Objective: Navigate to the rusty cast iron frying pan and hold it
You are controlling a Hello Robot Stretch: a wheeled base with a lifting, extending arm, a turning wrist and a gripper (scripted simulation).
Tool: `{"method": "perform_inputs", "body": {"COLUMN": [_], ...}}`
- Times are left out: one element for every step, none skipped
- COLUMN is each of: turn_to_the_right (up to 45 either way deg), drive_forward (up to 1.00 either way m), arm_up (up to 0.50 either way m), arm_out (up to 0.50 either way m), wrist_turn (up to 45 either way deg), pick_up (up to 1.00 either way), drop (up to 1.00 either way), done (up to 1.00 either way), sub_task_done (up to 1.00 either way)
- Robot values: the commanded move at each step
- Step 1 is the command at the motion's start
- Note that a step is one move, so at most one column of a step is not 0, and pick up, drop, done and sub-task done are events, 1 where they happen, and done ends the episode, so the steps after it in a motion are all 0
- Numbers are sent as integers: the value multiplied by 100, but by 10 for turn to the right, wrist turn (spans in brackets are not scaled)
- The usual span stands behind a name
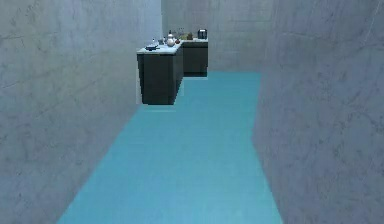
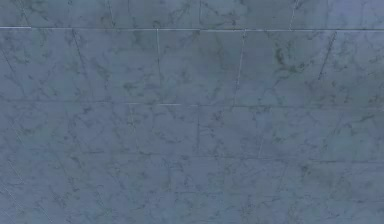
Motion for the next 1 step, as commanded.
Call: {"method": "perform_inputs", "body": {"turn_to_the_right": [0], "drive_forward": [100], "arm_up": [0], "arm_out": [0], "wrist_turn": [0], "pick_up": [0], "drop": [0], "done": [0], "sub_task_done": [0]}}
